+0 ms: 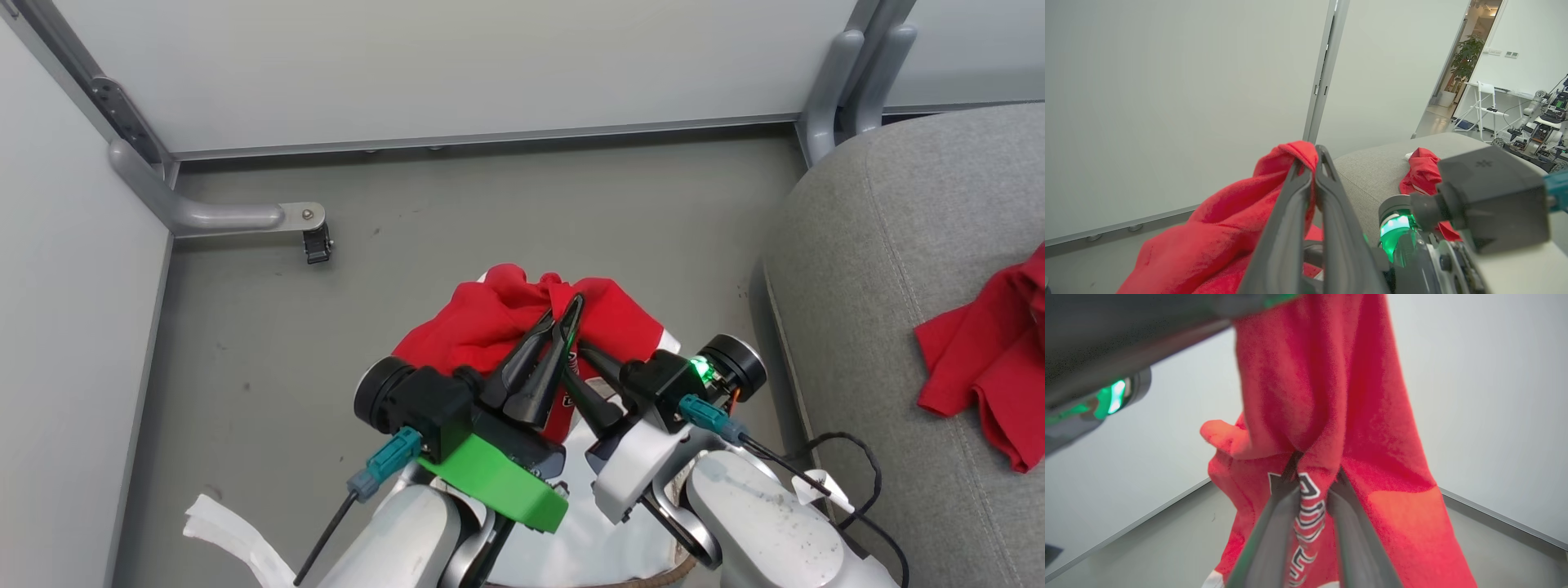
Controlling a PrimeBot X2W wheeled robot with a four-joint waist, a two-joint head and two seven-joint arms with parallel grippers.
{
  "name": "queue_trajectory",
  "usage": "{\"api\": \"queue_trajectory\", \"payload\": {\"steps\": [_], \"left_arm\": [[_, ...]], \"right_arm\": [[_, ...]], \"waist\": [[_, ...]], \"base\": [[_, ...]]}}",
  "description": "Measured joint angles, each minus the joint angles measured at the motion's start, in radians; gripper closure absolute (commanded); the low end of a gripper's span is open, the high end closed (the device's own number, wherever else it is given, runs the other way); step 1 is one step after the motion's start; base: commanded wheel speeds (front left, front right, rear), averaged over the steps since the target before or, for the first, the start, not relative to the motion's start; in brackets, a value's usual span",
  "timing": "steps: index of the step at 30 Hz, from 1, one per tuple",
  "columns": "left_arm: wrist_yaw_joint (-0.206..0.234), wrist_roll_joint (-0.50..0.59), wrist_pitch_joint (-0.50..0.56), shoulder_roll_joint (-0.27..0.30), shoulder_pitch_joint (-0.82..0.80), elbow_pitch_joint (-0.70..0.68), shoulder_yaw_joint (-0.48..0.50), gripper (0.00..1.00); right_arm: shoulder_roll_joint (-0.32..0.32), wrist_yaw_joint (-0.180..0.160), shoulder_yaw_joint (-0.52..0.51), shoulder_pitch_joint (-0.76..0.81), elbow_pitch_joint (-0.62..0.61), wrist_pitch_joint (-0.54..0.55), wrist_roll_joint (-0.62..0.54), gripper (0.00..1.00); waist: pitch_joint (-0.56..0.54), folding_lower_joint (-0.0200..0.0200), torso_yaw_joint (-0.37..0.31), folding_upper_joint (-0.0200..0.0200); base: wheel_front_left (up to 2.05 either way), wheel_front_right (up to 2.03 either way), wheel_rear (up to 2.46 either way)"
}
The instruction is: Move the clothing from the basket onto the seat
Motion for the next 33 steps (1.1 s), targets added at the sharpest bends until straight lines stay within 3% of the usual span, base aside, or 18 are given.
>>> {"api": "queue_trajectory", "payload": {"steps": [10, 11, 12, 13, 22, 33], "left_arm": [[0.000, 0.008, 0.003, 0.001, 0.002, 0.004, 0.047, 0.97], [0.000, 0.012, 0.003, 0.001, 0.004, 0.004, 0.055, 0.63], [0.000, 0.015, 0.003, 0.002, 0.006, 0.005, 0.057, 0.08], [0.000, 0.020, 0.003, 0.001, 0.010, 0.007, 0.062, 0.00], [-0.002, 0.058, 0.000, -0.002, 0.011, 0.035, 0.094, 0.00], [-0.002, 0.100, 0.000, -0.002, 0.006, 0.093, 0.102, 0.00]], "right_arm": [[0.001, 0.000, -0.015, 0.023, 0.036, -0.002, 0.034, 1.00], [0.002, 0.000, -0.015, 0.031, 0.034, -0.002, 0.038, 1.00], [0.004, 0.000, -0.017, 0.036, 0.031, -0.002, 0.040, 1.00], [0.004, 0.000, -0.020, 0.043, 0.026, -0.002, 0.045, 1.00], [0.001, 0.000, -0.082, 0.115, -0.058, -0.001, 0.067, 1.00], [-0.002, 0.000, -0.175, 0.188, -0.141, 0.000, 0.103, 1.00]], "waist": [[0.002, 0.0000, -0.017, 0.0000], [0.002, 0.0001, -0.025, 0.0000], [0.002, 0.0000, -0.032, 0.0000], [0.002, 0.0000, -0.042, 0.0000], [0.009, 0.0000, -0.167, 0.0000], [0.030, 0.0000, -0.379, 0.0000]], "base": [[0.00, 0.00, 0.00], [0.00, 0.00, 0.00], [0.00, 0.00, 0.00], [0.00, 0.00, 0.00], [0.00, 0.00, 0.00], [0.00, 0.00, 0.00]]}}
